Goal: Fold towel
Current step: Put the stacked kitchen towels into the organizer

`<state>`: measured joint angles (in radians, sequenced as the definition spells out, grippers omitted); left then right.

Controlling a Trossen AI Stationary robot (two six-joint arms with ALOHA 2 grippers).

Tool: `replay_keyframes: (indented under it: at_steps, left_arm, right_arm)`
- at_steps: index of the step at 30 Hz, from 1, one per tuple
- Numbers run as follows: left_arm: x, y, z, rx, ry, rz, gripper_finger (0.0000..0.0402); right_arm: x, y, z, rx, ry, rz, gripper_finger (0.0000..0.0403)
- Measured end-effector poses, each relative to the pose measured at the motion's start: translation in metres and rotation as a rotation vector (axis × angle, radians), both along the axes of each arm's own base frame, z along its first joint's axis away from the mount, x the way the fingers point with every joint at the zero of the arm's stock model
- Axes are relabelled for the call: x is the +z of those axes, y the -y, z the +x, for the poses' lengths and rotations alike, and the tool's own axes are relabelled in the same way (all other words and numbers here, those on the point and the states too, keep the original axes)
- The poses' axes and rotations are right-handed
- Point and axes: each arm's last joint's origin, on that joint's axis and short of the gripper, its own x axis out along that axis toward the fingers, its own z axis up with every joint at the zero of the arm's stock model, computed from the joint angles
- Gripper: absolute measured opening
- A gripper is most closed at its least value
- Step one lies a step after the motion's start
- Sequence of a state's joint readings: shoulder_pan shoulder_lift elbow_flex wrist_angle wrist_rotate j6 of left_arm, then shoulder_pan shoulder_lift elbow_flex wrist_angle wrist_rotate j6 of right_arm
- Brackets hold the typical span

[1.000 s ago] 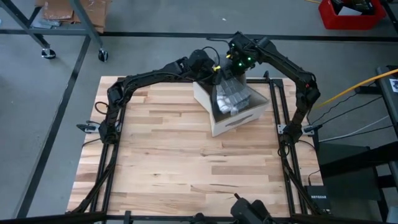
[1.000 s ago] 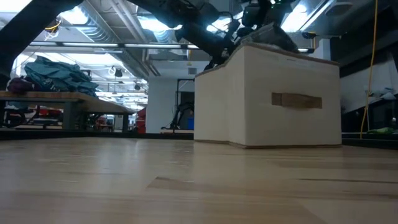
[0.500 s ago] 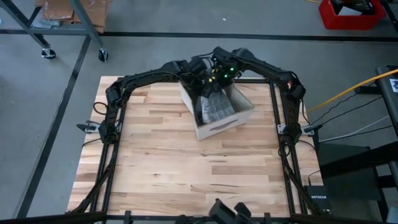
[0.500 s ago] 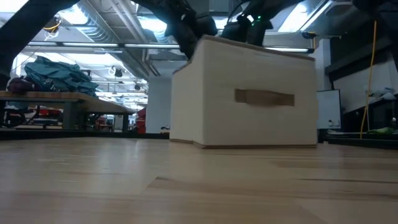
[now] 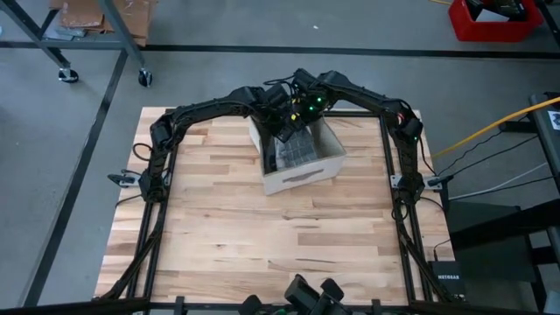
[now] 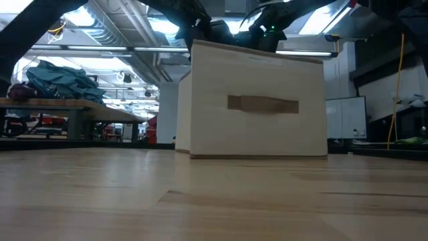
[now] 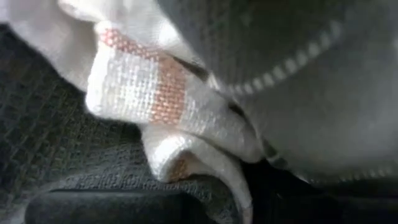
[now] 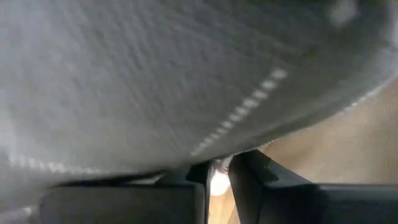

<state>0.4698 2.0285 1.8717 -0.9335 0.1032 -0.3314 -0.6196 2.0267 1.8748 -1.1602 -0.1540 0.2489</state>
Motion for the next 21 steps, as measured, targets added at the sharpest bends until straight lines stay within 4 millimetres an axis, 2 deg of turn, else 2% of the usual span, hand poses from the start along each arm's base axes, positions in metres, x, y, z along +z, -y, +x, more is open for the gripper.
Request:
replay_keyframes:
  at_steps: [9, 14, 21]
  left_arm:
    - [-0.001, -0.001, -0.003, -0.082, -0.079, 0.115, 0.0058]
    - [-0.002, 0.001, -0.002, -0.119, -0.123, 0.191, 0.0065]
    - [-0.002, 0.0, -0.003, -0.101, -0.165, 0.246, 0.0145]
  right_arm:
    - [-0.009, 0.002, 0.011, -0.007, -0.006, -0.075, 0.005]
    - [-0.012, -0.002, 0.014, -0.035, -0.106, -0.208, 0.0062]
    - [-0.013, -0.005, 0.016, -0.033, -0.132, -0.236, 0.0126]
